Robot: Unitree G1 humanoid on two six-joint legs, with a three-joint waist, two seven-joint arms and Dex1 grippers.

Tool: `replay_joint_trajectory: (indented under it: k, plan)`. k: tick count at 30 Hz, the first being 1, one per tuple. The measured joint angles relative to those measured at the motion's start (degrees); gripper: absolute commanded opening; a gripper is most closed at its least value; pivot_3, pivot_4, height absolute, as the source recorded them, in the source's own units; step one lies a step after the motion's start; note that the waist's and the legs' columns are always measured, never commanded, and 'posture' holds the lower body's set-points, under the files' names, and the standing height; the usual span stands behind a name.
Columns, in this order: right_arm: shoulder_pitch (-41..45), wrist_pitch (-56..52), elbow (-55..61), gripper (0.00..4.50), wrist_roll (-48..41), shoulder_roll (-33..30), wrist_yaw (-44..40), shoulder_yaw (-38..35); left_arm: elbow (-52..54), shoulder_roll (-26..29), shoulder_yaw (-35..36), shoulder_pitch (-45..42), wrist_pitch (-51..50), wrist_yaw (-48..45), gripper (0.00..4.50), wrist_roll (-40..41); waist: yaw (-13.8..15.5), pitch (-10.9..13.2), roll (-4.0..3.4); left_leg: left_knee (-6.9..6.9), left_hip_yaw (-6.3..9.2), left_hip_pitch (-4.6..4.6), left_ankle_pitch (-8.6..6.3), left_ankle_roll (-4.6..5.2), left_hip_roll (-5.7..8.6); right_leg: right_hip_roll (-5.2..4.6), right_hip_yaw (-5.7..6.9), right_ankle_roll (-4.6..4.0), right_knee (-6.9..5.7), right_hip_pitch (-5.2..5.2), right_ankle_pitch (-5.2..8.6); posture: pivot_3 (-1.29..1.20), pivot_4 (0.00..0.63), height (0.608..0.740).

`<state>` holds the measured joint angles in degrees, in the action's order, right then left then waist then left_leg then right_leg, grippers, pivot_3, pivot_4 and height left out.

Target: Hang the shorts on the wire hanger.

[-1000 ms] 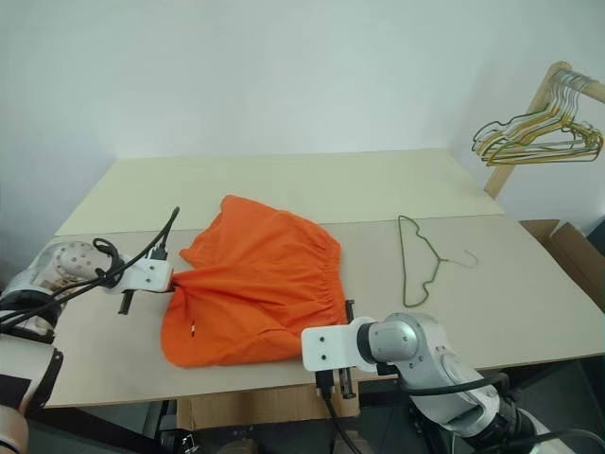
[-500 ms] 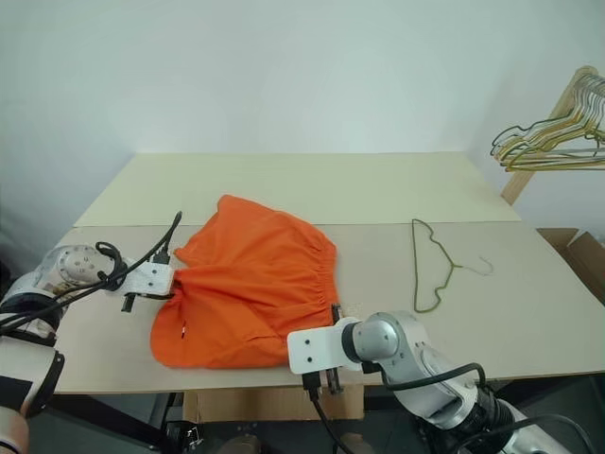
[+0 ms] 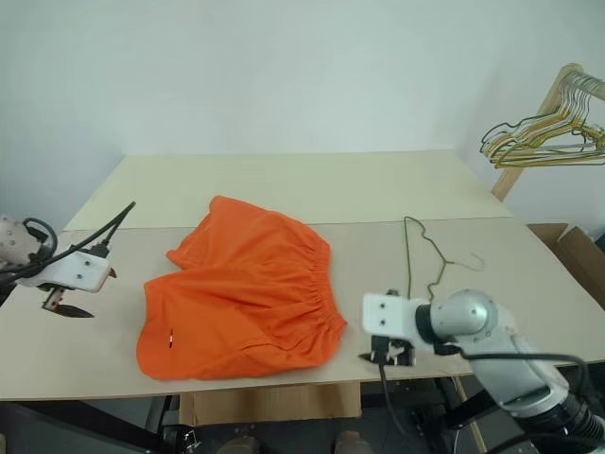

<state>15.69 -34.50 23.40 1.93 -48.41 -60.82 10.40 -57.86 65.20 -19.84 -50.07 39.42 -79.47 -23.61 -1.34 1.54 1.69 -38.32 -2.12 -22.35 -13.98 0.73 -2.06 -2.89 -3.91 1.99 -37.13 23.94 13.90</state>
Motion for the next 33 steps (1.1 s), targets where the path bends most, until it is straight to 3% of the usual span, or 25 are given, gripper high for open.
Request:
replay_joint_trajectory:
  k: [3, 7, 12, 17, 22, 33]
  plan:
    - [9.25, -7.72, -12.05, 4.46, 0.34, 8.29, 9.17, -2.25, 1.59, -2.71, 4.79, 1.02, -2.33, 0.81, 4.49, 6.37, -0.03, 0.00, 0.00, -0.01, -0.01, -0.01, 0.05, -0.07, -0.10, 0.11, -0.05, -0.14, -0.05, 0.04, -0.09, 0.00, 0.000, 0.740]
    - [14.94, -10.41, -24.65, 4.46, 1.32, 13.56, 19.24, -4.68, 6.09, -5.73, 12.91, 4.11, -10.55, -2.29, 4.49, 19.33, 0.43, -0.02, 0.03, -0.04, 0.03, -0.37, 0.04, -0.07, -0.26, 0.24, -0.02, -0.23, -0.04, 0.32, -0.13, 0.01, 0.000, 0.740]
    - [21.89, -12.32, -43.67, 4.46, -0.31, 21.16, 32.81, -13.43, 25.08, -8.28, 24.67, 12.23, -29.86, -6.32, 4.49, 39.64, -0.44, -0.04, -0.01, -0.05, 0.08, -0.52, 0.02, -0.04, -0.22, 0.21, -0.06, -0.23, -0.05, 0.39, -0.16, 0.02, 0.000, 0.740]
    - [26.93, -12.30, -54.35, 4.46, -3.24, 22.43, 38.58, -18.95, 46.56, -13.40, 30.23, 25.17, -46.96, -4.11, 4.49, 55.24, -1.67, -0.05, -0.04, -0.04, 0.14, -0.37, 0.01, -0.03, -0.22, 0.20, -0.11, -0.22, 0.02, 0.25, -0.16, 0.02, 0.000, 0.740]
    - [28.46, -11.60, -60.08, 4.46, -4.55, 22.49, 38.34, -19.65, 60.07, -15.90, 30.41, 33.54, -54.57, -1.06, 4.49, 60.56, -2.79, -0.04, -0.05, 0.03, 0.21, 0.04, 0.02, -0.03, -0.29, 0.37, -0.14, -0.35, -0.07, -0.03, -0.26, 0.02, 0.000, 0.740]
    - [28.47, -10.43, -60.63, 4.46, -5.06, 24.37, 34.64, -15.14, 68.10, -17.28, 28.49, 39.48, -55.94, -0.20, 4.49, 60.70, -3.80, -0.09, -0.22, 0.08, 0.20, 0.11, 0.02, -0.03, -0.35, 0.47, -0.19, -0.41, -0.01, -0.05, -0.30, 0.01, 0.000, 0.740]
